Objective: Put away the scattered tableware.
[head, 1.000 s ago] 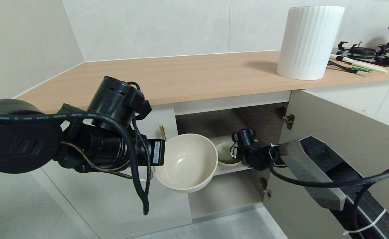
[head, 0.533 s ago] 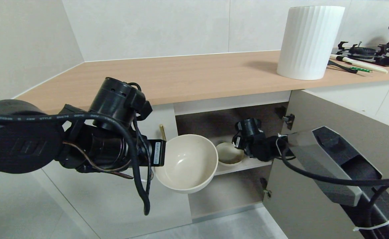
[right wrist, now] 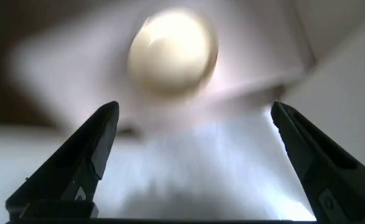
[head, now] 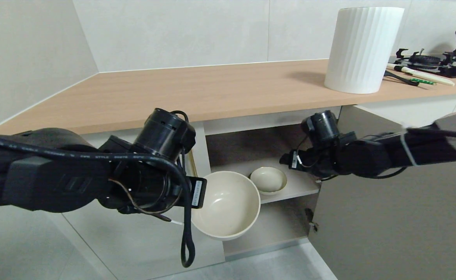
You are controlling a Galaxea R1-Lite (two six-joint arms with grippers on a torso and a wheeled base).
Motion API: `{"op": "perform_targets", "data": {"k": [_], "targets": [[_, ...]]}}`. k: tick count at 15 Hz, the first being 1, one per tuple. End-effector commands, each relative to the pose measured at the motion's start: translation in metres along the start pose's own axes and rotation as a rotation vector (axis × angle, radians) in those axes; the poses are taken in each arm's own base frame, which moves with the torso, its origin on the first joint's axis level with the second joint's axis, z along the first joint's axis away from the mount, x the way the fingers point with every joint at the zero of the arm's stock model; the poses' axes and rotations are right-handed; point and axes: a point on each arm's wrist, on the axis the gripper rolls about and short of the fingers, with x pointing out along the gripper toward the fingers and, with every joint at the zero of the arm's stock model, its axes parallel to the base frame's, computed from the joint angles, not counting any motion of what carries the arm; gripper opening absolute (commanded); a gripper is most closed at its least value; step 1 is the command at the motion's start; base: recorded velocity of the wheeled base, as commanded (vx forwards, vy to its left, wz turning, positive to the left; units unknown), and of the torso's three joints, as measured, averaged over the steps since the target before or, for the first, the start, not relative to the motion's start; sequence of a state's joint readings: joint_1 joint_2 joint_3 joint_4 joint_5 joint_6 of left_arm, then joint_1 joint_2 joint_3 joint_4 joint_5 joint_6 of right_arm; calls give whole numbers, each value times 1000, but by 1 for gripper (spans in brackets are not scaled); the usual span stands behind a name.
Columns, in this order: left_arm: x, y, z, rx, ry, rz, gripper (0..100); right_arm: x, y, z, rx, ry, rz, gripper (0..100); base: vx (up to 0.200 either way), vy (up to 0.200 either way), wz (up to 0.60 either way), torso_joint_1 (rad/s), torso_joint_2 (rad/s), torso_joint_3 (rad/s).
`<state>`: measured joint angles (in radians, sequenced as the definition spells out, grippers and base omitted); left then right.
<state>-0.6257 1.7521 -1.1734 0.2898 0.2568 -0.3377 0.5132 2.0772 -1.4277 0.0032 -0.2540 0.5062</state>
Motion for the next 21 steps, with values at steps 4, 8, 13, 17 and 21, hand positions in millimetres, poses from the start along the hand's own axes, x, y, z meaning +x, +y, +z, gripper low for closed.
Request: {"op": "perform_targets", "data": {"k": [4, 8, 13, 17, 21], "targets": [[15, -23, -11, 63, 40, -5, 0, -124, 10, 0, -131, 190, 268, 100, 0, 0, 0, 0, 0, 0], [12, -30, -10, 67, 8, -22, 0, -99, 26, -26, -181, 299, 259, 100, 0, 0, 0, 0, 0, 0], [5, -29, -8, 57, -10, -31, 0, -80, 39, -48, -221, 363, 251, 100, 0, 0, 0, 0, 0, 0], [6, -30, -9, 61, -7, -32, 0, -77, 43, -50, -221, 368, 250, 100, 0, 0, 0, 0, 0, 0], [10, -32, -10, 65, 2, -31, 0, -77, 47, -53, -227, 364, 260, 0, 0, 0, 0, 0, 0, 0]]}}
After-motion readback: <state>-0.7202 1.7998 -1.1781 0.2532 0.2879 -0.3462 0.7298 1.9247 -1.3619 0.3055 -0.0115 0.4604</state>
